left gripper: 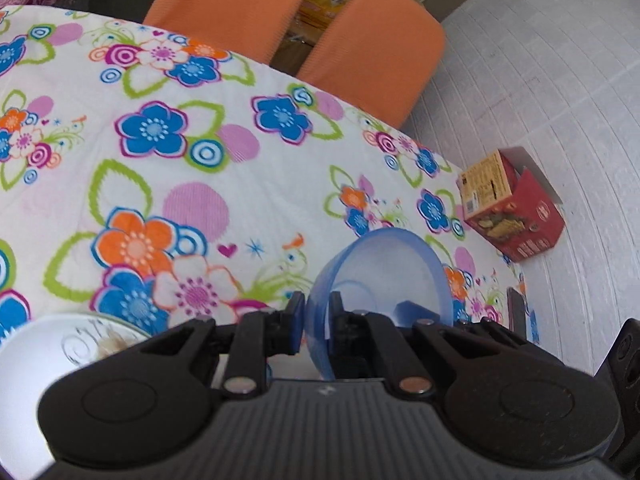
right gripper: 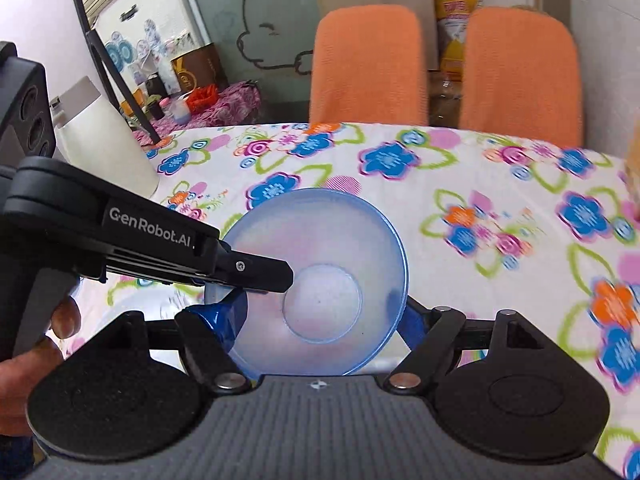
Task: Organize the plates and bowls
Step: 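Carry the blue bowl with the left gripper and lower it into the white bowl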
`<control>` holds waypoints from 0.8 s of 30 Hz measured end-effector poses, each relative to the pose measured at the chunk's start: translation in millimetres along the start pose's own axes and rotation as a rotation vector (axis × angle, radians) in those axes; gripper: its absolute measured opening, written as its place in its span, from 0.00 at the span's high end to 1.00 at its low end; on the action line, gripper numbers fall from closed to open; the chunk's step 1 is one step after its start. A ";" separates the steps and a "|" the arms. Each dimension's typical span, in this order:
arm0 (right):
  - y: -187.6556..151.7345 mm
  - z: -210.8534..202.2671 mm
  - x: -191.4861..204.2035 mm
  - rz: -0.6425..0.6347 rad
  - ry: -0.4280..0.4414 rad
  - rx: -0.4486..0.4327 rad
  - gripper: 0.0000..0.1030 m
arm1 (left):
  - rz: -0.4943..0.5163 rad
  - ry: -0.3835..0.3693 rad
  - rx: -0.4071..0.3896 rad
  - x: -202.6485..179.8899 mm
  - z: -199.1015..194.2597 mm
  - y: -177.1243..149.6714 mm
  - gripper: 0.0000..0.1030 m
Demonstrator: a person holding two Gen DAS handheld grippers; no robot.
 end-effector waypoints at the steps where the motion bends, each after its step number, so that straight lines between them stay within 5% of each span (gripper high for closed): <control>1: -10.1 -9.6 -2.1 0.008 -0.009 -0.005 0.37 | 0.012 -0.007 0.004 -6.7 -0.3 -8.9 0.99; 11: -82.4 -35.2 -12.3 0.083 -0.014 0.005 0.37 | 0.097 0.006 0.071 -31.9 17.8 -92.5 0.99; 20: -87.8 -47.2 -26.6 0.118 -0.015 -0.054 0.39 | 0.133 0.019 0.068 -25.3 35.7 -99.6 0.96; 21: -85.8 -51.1 -29.4 0.120 -0.030 -0.068 0.39 | 0.135 0.016 0.066 -25.4 35.0 -98.7 0.90; 24: -82.0 -64.7 -38.7 0.117 -0.079 -0.122 0.39 | 0.146 -0.021 0.047 -26.2 27.7 -96.2 0.44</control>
Point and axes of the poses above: each gripper's, at about its wrist camera, not at the fingertips, and z roughly the way its jaws point, x to its left, y to its top, the point moved 7 cm from there along z, roughly the way its jaws point, and after that the axes turned 13 degrees about y, right-handed, at the moved point
